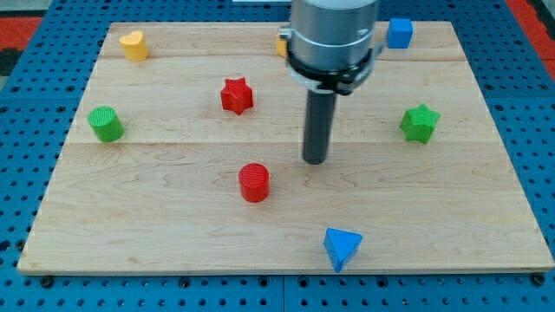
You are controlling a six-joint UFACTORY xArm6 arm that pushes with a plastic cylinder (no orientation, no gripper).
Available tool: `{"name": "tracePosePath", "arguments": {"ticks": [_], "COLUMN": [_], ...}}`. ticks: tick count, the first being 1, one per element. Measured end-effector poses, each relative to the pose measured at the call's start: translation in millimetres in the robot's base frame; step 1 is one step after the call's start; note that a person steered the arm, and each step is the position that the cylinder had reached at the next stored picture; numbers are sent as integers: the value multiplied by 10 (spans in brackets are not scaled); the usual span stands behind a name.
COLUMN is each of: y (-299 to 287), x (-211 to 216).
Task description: Slide the red circle below the red star
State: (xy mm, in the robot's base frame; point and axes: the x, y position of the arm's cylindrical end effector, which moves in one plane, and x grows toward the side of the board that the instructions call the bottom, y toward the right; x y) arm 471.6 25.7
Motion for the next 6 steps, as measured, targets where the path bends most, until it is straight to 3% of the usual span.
{"name": "tracePosePath", "arguments": {"ticks": [2,3,5,6], "y": [-1135,-1055,-316,-539], "x": [548,178,-941,-1100]}}
